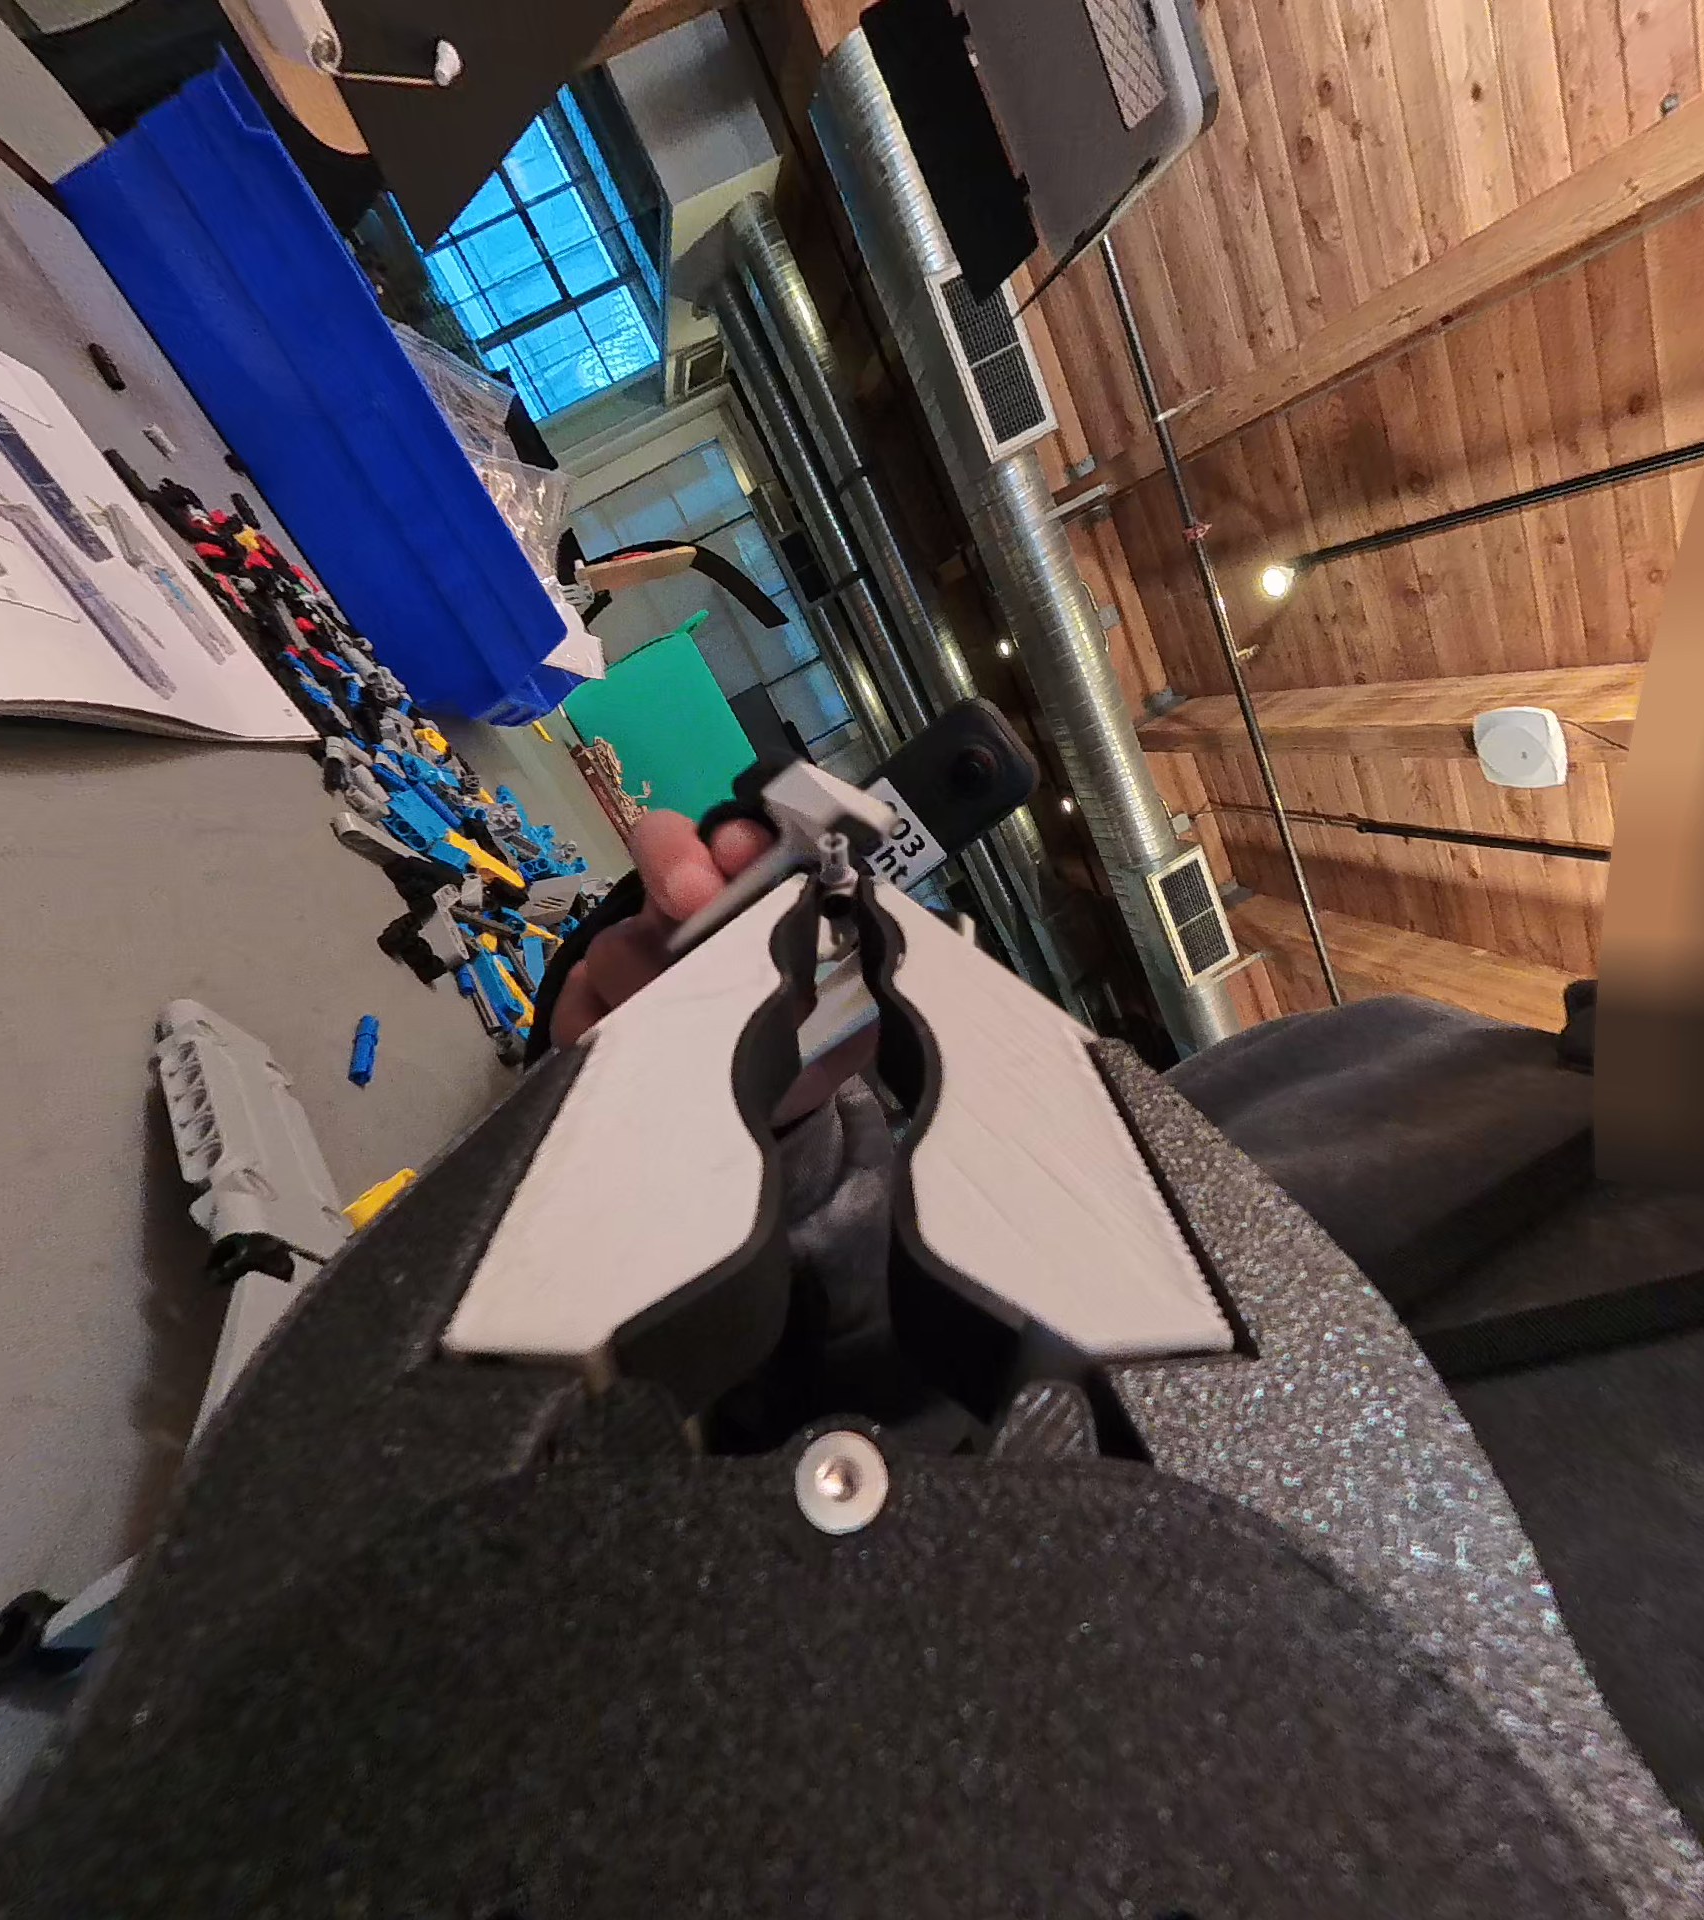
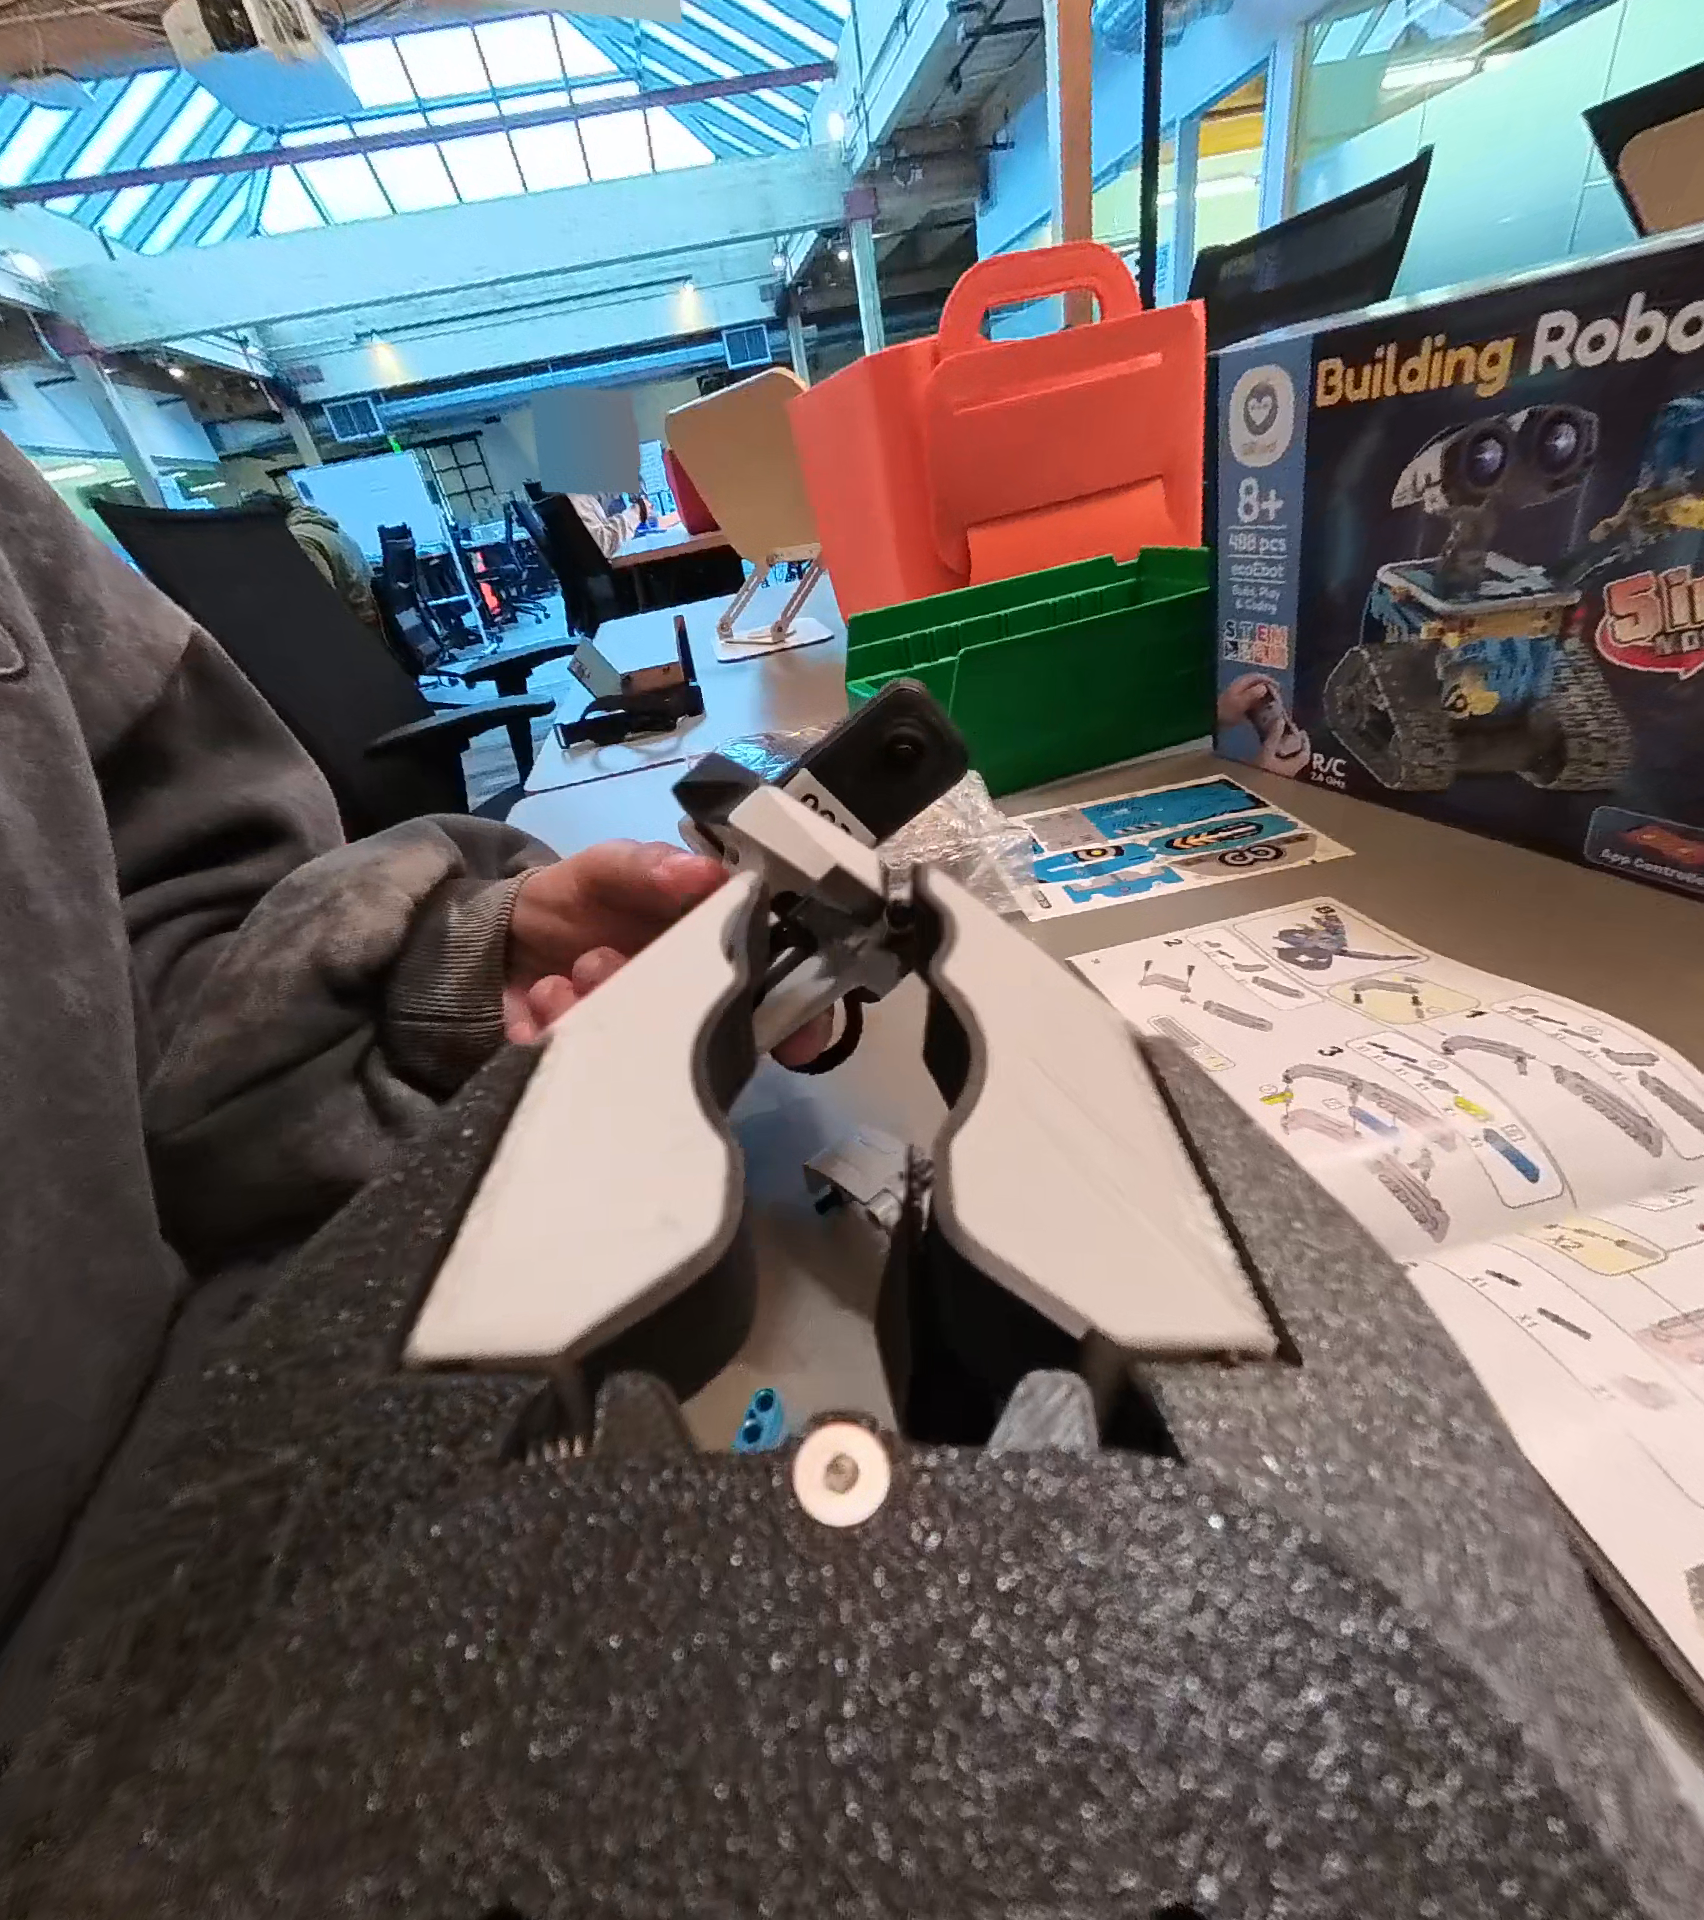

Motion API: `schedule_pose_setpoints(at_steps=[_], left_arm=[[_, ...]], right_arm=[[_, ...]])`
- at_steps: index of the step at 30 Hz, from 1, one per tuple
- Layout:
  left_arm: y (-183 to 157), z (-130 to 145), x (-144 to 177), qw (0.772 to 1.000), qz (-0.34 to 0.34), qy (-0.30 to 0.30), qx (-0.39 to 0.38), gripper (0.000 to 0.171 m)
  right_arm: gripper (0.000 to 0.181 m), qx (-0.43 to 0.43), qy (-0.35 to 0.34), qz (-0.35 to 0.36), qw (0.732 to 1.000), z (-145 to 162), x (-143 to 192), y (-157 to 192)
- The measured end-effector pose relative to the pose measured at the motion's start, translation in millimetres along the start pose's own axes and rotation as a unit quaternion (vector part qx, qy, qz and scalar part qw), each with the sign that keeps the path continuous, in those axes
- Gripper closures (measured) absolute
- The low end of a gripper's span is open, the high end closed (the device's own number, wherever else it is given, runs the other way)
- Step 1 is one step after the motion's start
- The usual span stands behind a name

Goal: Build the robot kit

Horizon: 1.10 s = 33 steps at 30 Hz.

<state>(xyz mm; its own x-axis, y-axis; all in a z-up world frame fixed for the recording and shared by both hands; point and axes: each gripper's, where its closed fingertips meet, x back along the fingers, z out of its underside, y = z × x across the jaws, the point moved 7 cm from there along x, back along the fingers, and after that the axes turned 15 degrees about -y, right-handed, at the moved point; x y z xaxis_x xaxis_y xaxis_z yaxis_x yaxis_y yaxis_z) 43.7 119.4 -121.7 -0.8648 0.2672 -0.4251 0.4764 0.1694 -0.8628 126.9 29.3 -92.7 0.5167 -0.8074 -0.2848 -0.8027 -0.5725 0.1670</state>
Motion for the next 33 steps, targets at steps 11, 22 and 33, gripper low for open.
schedule_pose_setpoints(at_steps=[11, 22, 33], left_arm=[[-2, -1, 0, 1.000, 0.004, 0.011, -0.010, 0.166], [-2, 0, 0, 1.000, 0.012, 0.015, 0.001, 0.167], [2, -1, 0, 1.000, -0.010, 0.008, 0.001, 0.160]], right_arm=[[0.152, 0.031, -0.003, 0.019, 0.999, -3, 2, -2], [0.164, 0.065, 0.032, 0.010, 0.997, 4, 3, 4], [0.178, 0.227, 0.070, 0.070, 0.969, 2, 5, 3]])
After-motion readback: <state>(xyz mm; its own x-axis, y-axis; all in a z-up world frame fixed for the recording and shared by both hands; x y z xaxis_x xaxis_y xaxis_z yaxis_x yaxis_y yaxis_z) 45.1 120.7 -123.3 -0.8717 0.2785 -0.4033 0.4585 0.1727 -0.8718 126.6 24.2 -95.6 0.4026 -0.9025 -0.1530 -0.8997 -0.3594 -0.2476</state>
